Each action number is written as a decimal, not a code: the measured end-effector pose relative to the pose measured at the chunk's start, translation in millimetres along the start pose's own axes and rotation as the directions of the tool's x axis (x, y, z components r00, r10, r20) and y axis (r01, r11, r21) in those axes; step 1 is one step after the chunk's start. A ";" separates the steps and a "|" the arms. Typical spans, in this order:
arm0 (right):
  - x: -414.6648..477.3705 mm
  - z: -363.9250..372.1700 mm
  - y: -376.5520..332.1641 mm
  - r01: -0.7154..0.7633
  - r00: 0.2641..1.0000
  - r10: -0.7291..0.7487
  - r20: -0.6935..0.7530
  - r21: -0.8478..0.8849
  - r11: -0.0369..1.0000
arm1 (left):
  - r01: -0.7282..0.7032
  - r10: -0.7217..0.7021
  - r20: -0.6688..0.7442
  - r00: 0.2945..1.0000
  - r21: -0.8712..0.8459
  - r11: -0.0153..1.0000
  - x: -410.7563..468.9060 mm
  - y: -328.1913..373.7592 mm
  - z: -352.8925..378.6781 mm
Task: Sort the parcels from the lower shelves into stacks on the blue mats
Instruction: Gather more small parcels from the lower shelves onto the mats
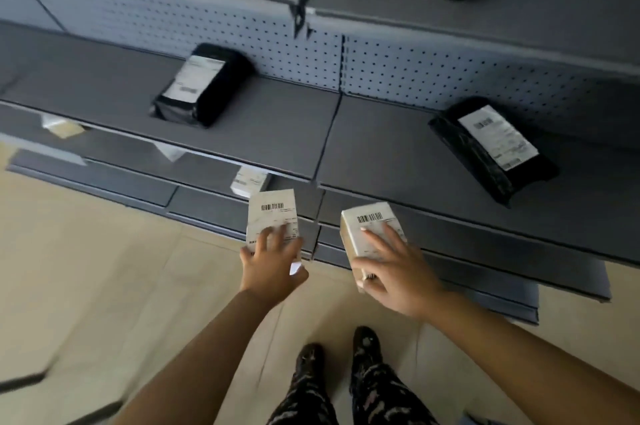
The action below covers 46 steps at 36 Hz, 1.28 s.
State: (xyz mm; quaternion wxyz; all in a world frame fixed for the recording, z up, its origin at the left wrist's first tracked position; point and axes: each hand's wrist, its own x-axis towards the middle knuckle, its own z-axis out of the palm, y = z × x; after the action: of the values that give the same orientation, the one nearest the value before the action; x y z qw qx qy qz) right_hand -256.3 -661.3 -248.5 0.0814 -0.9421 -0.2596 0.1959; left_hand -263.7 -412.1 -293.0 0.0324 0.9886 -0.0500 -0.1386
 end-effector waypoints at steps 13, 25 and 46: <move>82.7 -80.8 -93.9 0.419 0.904 -0.422 -0.063 -0.062 0.906 | 0.322 -0.345 -0.319 0.883 -0.122 0.939 -98.1 -96.7 -85.1; 124.3 -140.3 -179.5 0.653 0.708 -0.660 -0.250 -0.122 0.747 | 0.501 -0.563 -0.475 0.677 -0.264 0.824 -169.1 -143.5 -144.4; 207.1 -250.6 -411.7 0.610 0.501 -0.631 -0.592 -0.276 0.743 | 0.319 -0.347 -0.691 0.634 -0.175 0.931 -221.9 -372.7 -284.3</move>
State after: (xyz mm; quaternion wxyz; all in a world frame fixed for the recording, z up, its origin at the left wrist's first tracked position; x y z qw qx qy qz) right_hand -178.2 -215.7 16.9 0.2169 -0.7924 -0.5371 -0.1914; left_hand -363.6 -3.9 10.9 0.0409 0.9555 0.1521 0.2494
